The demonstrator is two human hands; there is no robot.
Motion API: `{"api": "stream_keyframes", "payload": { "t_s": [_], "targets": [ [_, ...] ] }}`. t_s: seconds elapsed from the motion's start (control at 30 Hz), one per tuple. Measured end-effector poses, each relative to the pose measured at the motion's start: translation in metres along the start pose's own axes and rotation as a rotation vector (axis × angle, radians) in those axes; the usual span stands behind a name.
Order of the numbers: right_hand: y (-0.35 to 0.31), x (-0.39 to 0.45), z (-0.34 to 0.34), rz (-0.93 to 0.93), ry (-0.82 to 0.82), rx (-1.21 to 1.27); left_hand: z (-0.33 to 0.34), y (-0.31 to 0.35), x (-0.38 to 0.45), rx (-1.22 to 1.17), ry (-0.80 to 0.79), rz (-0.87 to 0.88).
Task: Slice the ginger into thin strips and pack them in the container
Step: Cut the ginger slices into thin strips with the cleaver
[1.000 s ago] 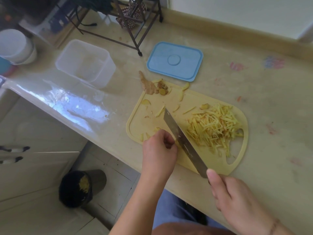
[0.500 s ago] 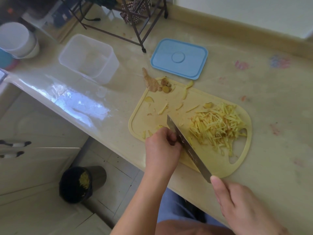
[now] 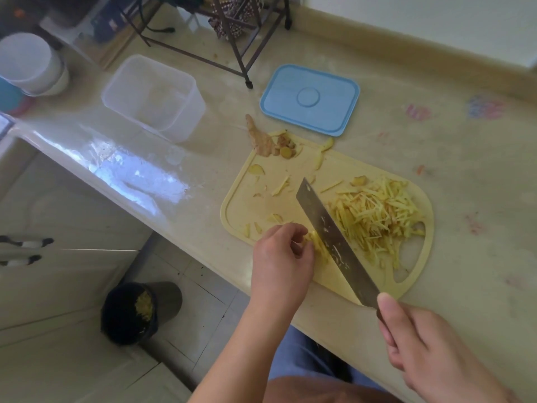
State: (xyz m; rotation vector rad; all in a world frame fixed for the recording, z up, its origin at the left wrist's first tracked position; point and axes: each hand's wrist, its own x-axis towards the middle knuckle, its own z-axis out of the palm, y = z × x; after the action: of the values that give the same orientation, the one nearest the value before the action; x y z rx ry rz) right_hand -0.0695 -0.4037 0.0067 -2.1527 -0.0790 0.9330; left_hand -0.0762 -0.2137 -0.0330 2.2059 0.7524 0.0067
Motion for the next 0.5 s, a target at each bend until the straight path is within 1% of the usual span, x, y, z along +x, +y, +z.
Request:
{"api": "stream_keyframes", "payload": {
  "t_s": [0.13,0.27,0.5],
  "targets": [
    [-0.002,-0.002,0.002,0.008,-0.017,-0.044,0.004,0.000,0.004,0.020,0.013,-0.028],
    [0.000,0.000,0.005,-0.001,-0.008,-0.080,0.005,0.003,0.005,0.017,-0.022,-0.079],
    [0.007,0.003,0.012,-0.014,0.017,-0.099,0.006,0.007,0.004,-0.118,-0.023,-0.205]
  ]
}}
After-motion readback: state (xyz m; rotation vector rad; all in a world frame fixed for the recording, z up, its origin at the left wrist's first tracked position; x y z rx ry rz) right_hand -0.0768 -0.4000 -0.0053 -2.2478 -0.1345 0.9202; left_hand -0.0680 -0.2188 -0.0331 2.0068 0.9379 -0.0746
